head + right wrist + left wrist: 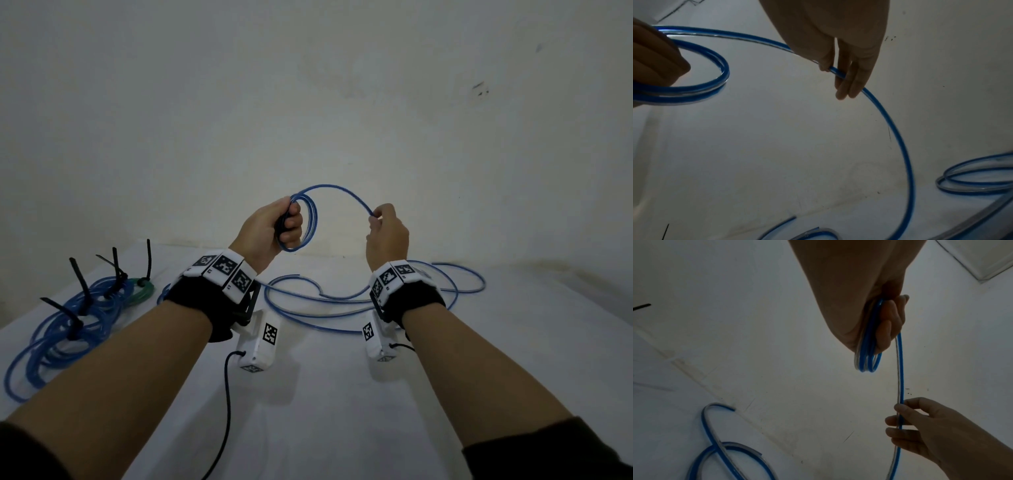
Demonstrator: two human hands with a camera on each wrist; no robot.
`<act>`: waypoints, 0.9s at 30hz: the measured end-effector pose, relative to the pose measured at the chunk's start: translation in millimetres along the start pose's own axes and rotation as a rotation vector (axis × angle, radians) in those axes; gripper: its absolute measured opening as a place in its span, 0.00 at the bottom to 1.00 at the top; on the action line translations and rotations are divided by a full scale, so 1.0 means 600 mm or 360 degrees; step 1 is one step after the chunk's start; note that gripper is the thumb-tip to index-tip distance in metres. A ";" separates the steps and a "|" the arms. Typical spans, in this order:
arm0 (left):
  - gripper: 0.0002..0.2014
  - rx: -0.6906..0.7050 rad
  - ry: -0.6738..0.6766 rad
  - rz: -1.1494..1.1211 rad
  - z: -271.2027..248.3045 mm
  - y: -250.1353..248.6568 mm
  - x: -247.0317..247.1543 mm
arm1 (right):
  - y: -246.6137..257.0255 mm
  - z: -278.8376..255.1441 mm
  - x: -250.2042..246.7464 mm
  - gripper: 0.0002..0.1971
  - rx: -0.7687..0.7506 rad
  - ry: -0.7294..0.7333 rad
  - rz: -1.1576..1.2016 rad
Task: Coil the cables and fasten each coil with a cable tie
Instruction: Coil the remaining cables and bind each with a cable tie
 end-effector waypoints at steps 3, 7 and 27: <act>0.17 0.0044 0.0039 -0.0021 0.000 -0.006 0.006 | 0.003 0.000 0.006 0.07 -0.0081 0.0045 -0.0005; 0.17 0.0201 -0.0065 -0.0141 0.008 -0.019 0.008 | 0.015 -0.009 0.018 0.10 -0.0303 0.0237 -0.0103; 0.11 0.0648 -0.0534 0.0661 0.018 -0.005 0.026 | 0.037 -0.080 0.065 0.07 -0.0340 0.0587 -0.0327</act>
Point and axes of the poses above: each hand's wrist, its own z-axis towards the middle knuckle, its own x-axis out of the palm, y = z × x, the point moved 3 cm from there along z, towards the middle knuckle, and after that the axes turned 1 degree about -z, right-handed, at the moved point
